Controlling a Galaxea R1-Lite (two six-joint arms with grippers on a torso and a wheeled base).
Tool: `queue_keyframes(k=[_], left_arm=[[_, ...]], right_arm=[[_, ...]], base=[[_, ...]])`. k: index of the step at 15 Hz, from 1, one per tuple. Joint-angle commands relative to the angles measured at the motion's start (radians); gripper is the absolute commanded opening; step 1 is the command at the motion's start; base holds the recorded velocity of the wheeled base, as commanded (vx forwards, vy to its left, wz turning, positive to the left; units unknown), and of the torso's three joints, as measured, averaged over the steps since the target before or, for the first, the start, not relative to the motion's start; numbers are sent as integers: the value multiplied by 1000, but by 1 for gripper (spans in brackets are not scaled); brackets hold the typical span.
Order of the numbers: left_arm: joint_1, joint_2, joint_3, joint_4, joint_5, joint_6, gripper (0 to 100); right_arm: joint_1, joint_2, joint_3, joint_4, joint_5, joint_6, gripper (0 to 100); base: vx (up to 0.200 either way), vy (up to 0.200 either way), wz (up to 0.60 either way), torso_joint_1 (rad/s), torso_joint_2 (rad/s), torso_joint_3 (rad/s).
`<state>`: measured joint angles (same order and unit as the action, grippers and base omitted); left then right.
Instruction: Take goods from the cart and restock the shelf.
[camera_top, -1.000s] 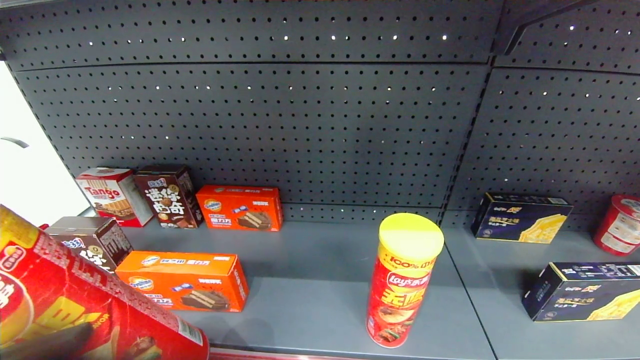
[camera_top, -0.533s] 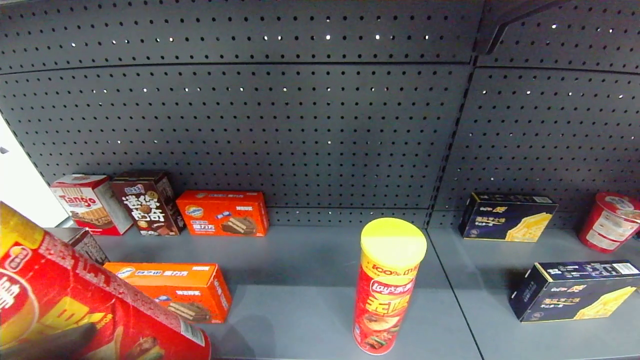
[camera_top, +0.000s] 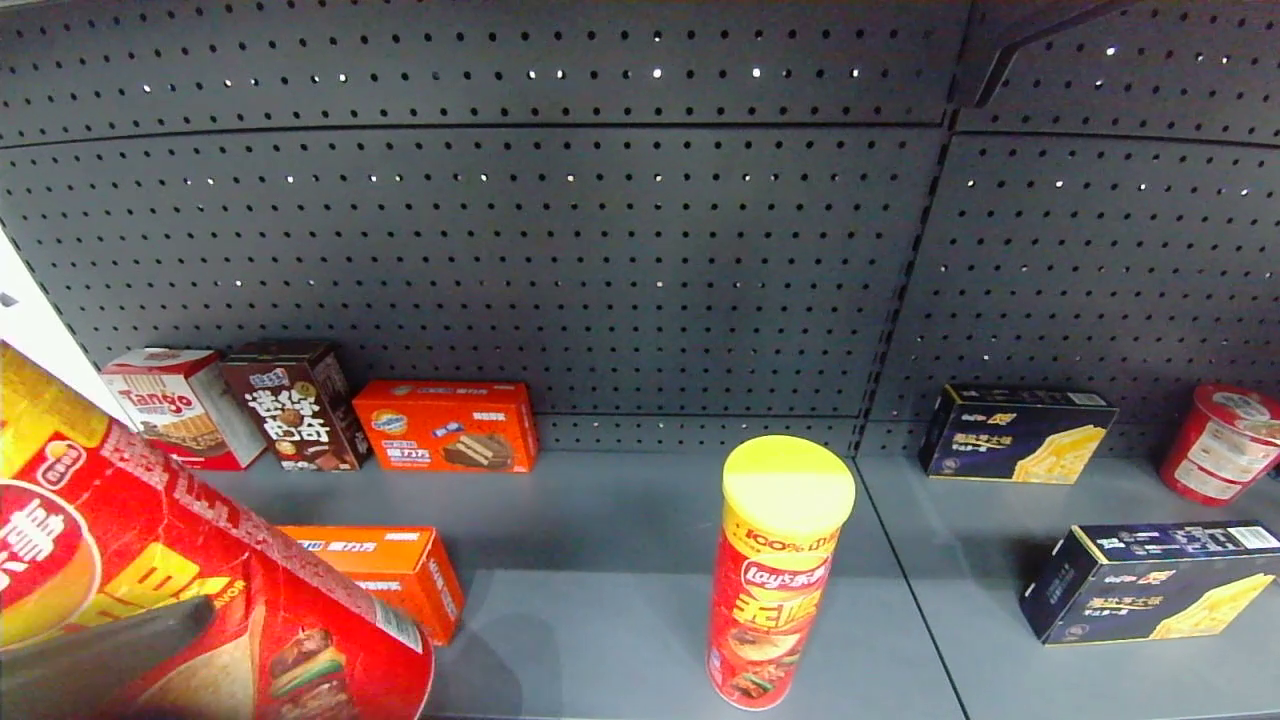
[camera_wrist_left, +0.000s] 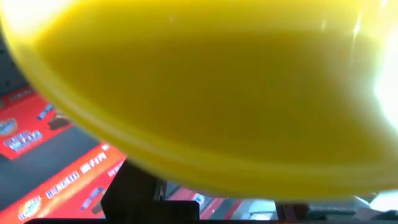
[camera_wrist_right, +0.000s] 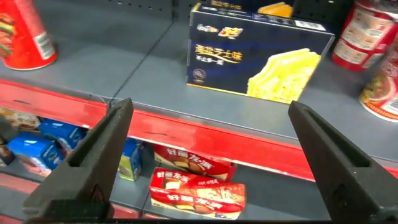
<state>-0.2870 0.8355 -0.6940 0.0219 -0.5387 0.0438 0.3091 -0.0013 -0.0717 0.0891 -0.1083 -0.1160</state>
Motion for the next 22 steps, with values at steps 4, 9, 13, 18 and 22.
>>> queue_keyframes(k=[4,9,13,18,22], left_arm=[[0,157,-4,-120,2,13,0],[-20,327,-96,-131,6,76,0],[-90,415,-165,-132,48,82,0],[-110,593,-263,-221,52,83,0],[-112,665,-288,-260,51,83,0]], right_arm=[[1,1,16,-37,52,-7,100],[1,1,44,-101,52,1,100],[1,1,53,-114,61,6,100],[-1,1,53,-114,64,4,100],[1,1,52,-109,116,10,100]], base=[[0,0,0,0,0,0],[0,0,0,0,0,0],[0,0,0,0,0,0],[0,0,0,0,0,0],[0,0,0,0,0,0]])
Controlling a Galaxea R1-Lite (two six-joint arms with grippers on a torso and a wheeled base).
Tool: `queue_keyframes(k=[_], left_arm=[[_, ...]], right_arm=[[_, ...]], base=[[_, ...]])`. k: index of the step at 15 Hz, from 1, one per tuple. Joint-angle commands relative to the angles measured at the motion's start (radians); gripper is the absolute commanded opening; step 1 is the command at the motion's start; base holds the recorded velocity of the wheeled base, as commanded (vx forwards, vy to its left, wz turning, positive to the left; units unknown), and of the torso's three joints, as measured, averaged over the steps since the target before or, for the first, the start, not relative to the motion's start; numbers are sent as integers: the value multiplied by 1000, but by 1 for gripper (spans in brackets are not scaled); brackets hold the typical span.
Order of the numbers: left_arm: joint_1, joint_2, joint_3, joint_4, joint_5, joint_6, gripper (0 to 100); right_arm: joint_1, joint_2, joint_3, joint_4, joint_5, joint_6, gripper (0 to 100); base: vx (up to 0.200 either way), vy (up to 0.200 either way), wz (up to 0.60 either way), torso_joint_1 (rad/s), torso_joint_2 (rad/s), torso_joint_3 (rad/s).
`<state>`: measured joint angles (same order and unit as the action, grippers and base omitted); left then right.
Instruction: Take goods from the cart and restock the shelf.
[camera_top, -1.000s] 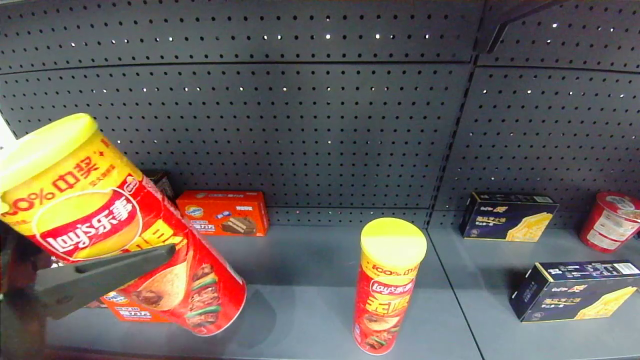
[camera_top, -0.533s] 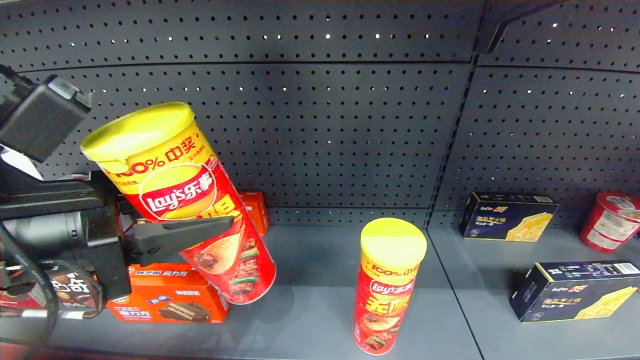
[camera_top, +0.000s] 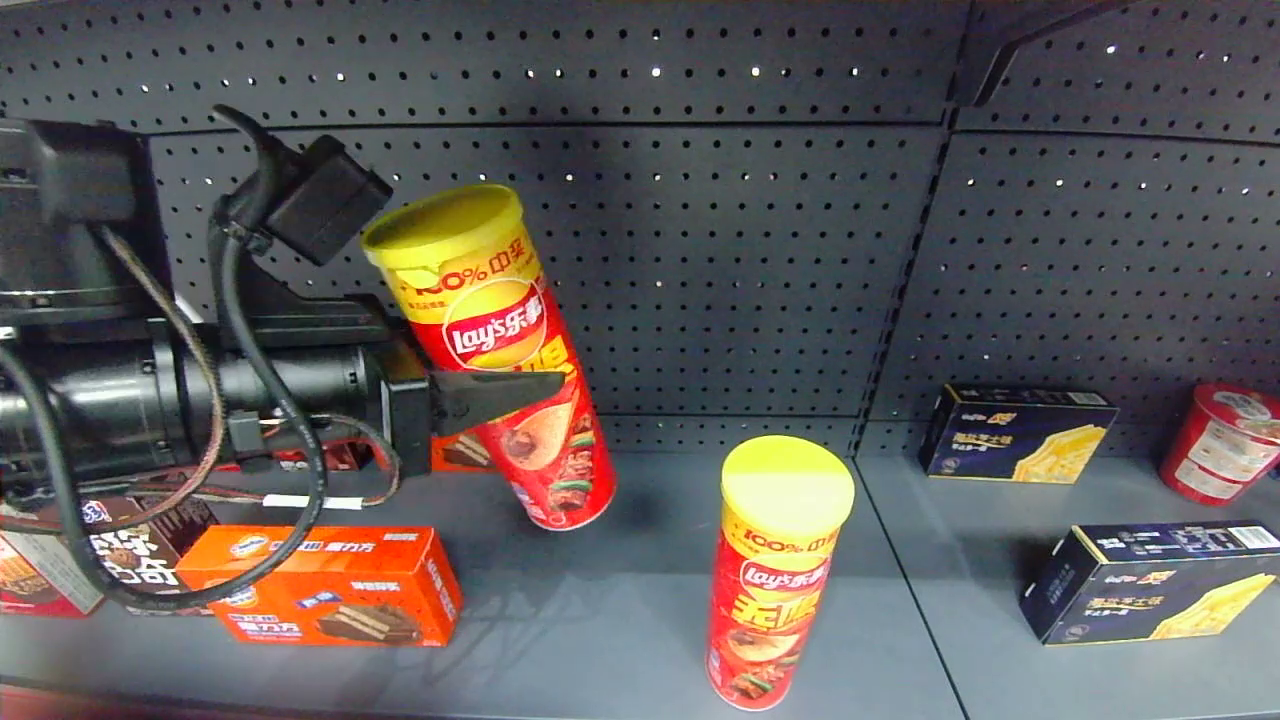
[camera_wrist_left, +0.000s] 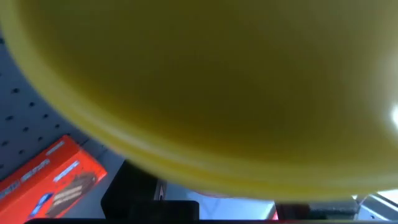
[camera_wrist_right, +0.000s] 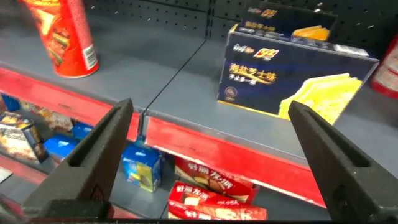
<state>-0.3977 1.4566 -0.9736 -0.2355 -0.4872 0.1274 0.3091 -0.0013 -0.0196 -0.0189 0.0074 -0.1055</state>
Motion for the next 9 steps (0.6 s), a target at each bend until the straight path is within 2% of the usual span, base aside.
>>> queue_keyframes(k=[1,4,7,9], left_arm=[[-1,62,-16,-5,-2,0,0],[0,84,-22,-2,-7,0,0],[0,123,-25,-5,-8,29,0],[-12,162,-59,-5,-8,34,0]], right_arm=[[1,1,0,-1,0,3,100],[1,1,0,-1,-1,4,100],[1,1,0,-1,-1,1,100],[1,1,0,-1,-3,0,100]], base=[[0,0,0,0,0,0],[0,0,0,0,0,0],[0,0,0,0,0,0],[0,0,0,0,0,0]])
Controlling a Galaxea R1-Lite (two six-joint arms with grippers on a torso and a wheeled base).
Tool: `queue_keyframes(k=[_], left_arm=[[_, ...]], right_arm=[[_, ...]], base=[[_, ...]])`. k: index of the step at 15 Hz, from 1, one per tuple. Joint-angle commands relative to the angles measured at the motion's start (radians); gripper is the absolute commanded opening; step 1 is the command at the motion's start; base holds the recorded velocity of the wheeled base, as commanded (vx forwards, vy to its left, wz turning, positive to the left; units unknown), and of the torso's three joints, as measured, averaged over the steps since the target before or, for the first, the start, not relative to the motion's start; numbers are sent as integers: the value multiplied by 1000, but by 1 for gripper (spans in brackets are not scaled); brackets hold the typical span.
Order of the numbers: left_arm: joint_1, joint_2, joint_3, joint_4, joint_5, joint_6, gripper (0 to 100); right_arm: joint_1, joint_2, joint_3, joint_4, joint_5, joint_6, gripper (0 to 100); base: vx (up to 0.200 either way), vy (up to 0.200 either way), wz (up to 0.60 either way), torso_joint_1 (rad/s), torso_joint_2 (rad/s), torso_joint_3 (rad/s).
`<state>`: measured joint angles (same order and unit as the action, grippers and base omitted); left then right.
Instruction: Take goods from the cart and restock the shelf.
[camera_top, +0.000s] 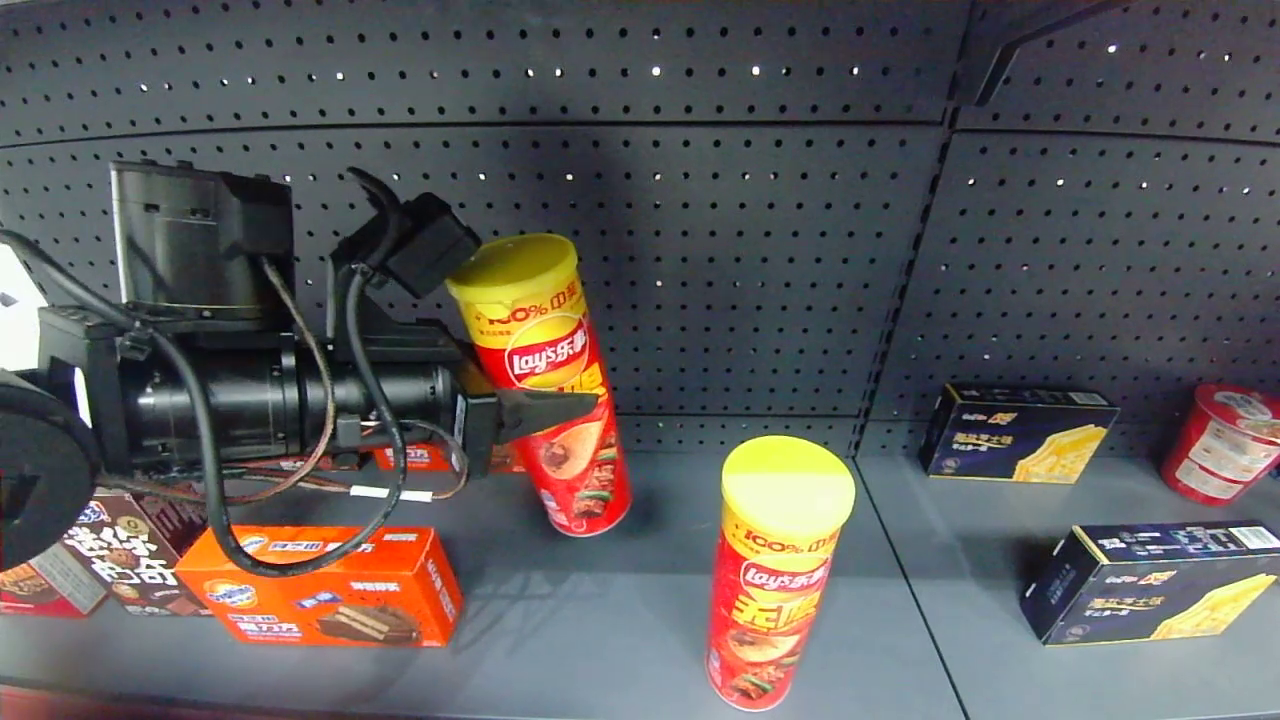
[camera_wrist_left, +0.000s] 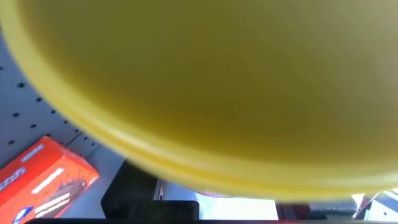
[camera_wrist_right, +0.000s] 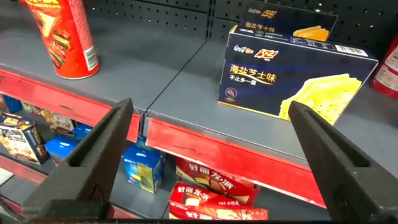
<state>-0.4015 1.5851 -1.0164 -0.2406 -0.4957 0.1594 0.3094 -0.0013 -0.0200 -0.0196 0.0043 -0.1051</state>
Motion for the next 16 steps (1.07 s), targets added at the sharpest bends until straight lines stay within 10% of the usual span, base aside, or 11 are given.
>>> queue_keyframes(k=[1,16], left_arm=[[-19,53,-36,0,0,3,0],[-77,282,-185,-28,-38,11,0]], right_arm=[[1,1,0,0,0,-1,100],[1,1,2,-2,-15,-4,100]], base=[[0,0,0,0,0,0],[0,0,0,0,0,0]])
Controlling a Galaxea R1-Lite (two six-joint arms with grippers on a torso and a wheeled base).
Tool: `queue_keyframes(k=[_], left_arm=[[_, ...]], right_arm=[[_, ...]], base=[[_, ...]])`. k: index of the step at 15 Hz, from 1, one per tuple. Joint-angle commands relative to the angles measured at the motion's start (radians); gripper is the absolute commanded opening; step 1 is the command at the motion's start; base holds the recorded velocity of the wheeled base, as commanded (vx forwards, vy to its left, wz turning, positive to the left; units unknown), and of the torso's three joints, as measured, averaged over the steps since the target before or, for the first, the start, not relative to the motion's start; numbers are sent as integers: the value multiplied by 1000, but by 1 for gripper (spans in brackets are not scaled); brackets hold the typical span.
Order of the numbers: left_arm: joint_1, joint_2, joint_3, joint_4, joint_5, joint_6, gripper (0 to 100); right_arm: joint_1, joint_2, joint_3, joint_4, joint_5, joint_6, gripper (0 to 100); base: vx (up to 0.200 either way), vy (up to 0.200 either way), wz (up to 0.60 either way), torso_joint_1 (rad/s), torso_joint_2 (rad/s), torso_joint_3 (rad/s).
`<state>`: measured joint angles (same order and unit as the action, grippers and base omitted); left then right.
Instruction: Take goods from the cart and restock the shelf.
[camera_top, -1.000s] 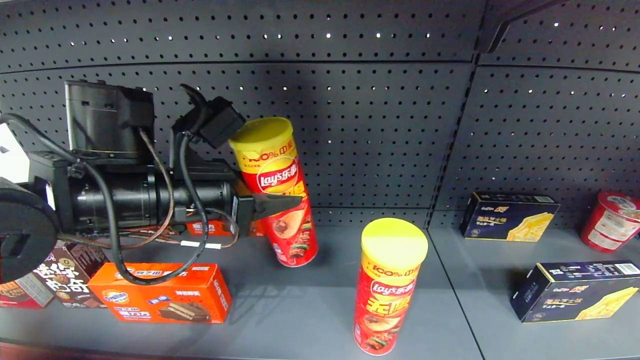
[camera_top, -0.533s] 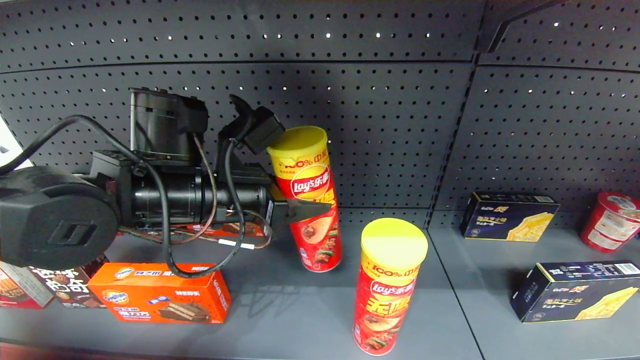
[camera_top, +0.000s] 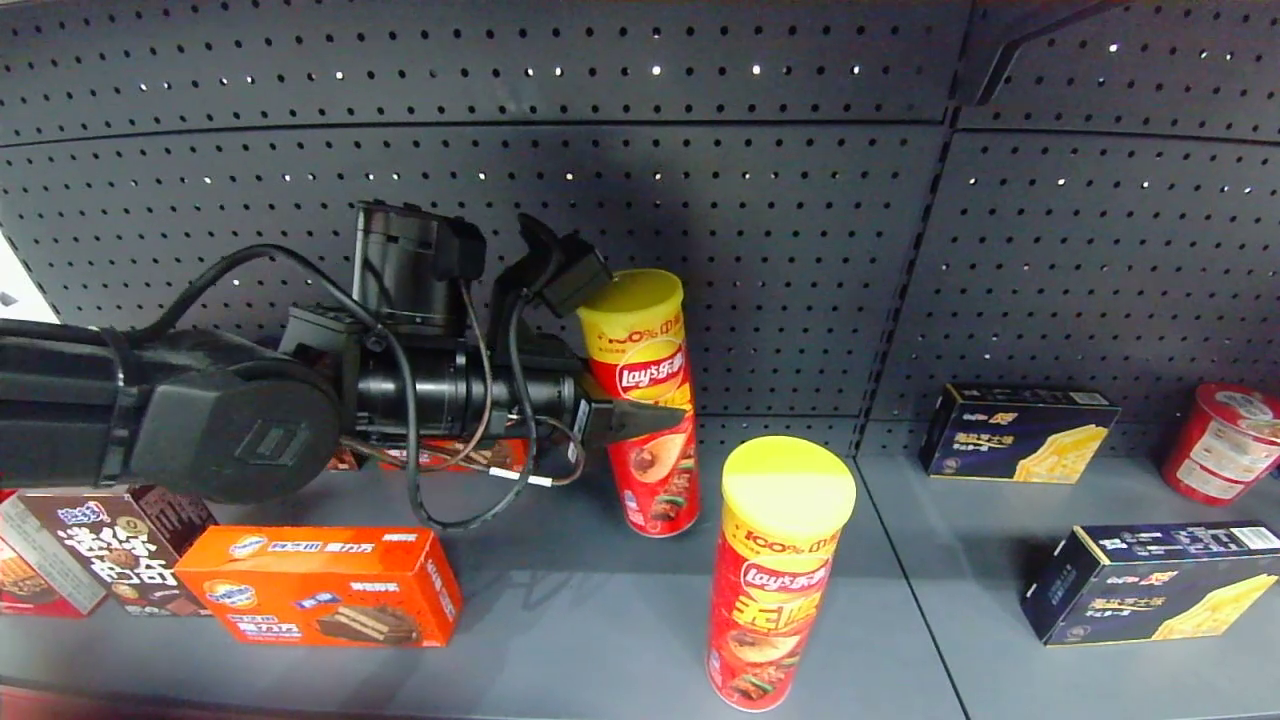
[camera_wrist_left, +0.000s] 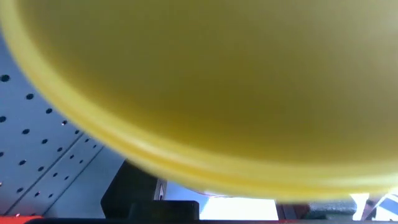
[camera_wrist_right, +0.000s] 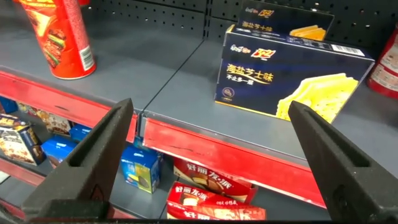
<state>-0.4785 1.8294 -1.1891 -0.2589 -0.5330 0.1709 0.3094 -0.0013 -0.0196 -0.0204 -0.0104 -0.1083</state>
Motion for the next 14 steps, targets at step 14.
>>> queue_keyframes(k=[14], left_arm=[[-28,199,-155,-29,-18,122,0]], right_arm=[[1,1,1,-1,0,-1,100]], base=[[0,0,0,0,0,0]])
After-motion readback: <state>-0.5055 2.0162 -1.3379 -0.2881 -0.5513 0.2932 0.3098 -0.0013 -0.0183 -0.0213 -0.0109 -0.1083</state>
